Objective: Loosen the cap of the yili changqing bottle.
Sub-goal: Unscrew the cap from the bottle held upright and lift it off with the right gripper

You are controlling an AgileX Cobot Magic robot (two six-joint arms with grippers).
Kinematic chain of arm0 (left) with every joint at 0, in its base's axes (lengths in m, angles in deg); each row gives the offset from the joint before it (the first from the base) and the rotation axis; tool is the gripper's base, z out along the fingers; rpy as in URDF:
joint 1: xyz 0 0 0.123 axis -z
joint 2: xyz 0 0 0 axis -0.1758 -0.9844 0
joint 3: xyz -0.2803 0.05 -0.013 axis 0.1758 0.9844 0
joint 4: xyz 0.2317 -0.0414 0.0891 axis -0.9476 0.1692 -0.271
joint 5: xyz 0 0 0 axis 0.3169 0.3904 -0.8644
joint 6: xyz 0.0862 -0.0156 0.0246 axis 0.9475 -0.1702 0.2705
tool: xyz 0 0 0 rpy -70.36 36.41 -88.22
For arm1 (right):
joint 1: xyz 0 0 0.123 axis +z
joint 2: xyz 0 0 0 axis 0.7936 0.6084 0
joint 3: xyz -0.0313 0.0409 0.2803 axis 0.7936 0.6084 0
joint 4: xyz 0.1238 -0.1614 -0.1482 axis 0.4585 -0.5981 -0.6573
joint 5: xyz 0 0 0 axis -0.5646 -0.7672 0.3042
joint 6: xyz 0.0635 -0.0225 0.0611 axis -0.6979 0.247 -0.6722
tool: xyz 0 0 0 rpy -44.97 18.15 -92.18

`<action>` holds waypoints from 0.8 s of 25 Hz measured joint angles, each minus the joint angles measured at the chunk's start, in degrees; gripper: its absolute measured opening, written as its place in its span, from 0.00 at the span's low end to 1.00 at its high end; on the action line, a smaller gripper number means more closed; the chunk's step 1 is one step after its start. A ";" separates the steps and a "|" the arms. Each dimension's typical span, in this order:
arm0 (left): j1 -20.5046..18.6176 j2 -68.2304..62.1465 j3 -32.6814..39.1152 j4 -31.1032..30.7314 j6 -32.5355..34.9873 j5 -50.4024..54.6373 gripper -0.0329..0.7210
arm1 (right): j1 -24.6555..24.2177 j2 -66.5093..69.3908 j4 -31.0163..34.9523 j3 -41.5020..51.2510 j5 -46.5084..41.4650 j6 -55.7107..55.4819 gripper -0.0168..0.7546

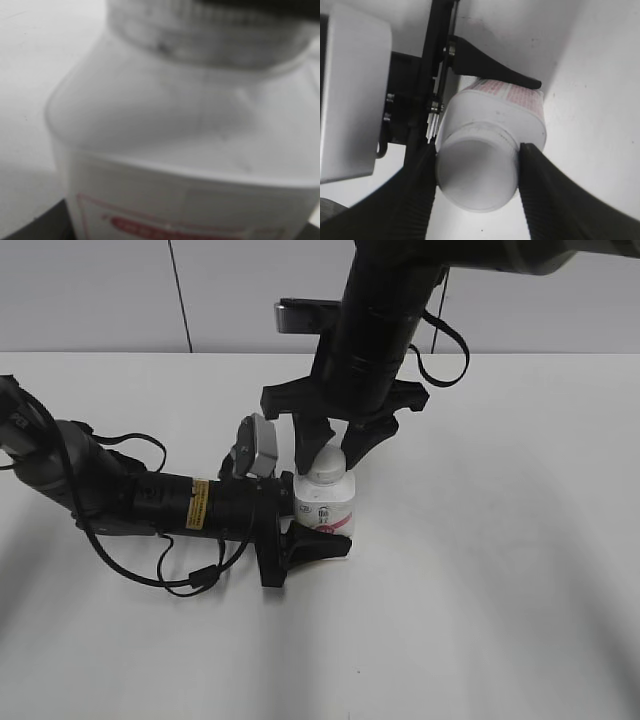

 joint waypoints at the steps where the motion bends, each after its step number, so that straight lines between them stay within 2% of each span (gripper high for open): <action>1: 0.00 0.00 0.00 -0.06 0.10 0.00 0.60 | 0.00 0.00 0.00 0.00 -0.19 1.80 0.54; 20: 0.07 0.05 0.00 -1.12 0.71 -0.16 0.59 | 0.00 0.00 -0.08 -0.06 -1.93 44.98 0.54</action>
